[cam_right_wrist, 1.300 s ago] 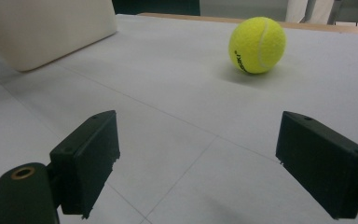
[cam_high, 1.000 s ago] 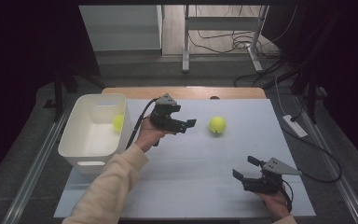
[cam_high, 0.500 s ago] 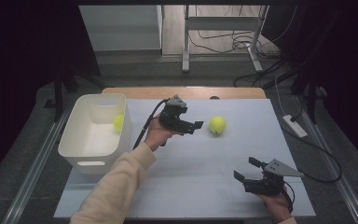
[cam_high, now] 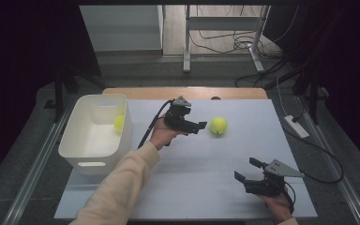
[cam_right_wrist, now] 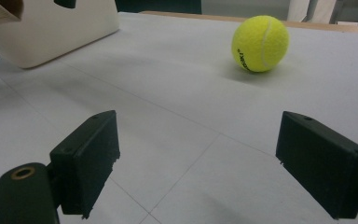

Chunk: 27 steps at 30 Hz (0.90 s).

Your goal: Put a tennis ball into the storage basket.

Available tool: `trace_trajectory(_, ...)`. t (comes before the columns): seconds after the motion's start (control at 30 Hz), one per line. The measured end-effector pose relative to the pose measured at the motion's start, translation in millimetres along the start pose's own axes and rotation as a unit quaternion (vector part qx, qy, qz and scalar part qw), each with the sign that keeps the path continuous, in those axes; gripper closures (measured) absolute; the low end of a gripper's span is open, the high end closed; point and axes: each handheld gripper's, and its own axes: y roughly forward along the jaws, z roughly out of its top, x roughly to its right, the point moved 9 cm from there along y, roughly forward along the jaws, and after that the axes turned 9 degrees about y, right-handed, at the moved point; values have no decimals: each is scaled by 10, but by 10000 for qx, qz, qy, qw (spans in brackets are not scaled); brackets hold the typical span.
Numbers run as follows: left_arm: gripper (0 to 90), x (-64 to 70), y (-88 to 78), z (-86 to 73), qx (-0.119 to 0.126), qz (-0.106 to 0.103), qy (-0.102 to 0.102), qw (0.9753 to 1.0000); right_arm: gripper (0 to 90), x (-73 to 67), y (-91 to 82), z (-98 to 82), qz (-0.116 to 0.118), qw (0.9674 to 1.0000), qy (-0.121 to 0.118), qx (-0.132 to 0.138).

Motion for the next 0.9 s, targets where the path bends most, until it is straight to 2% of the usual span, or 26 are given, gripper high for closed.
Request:
trace_trajectory(0.33,88,-1,133,-21,-122,-23,38,9999,134,0,26,6,23,10000,-10,-8)
trace_trajectory(0.53,88,38,239,-16,-165,-119,131,9997,134,2,38,7,44,10000,0,-17)
trace_trajectory(0.9,88,90,375,-20,-305,-139,216,9992,134,-7,27,12,68,10000,-6,6)
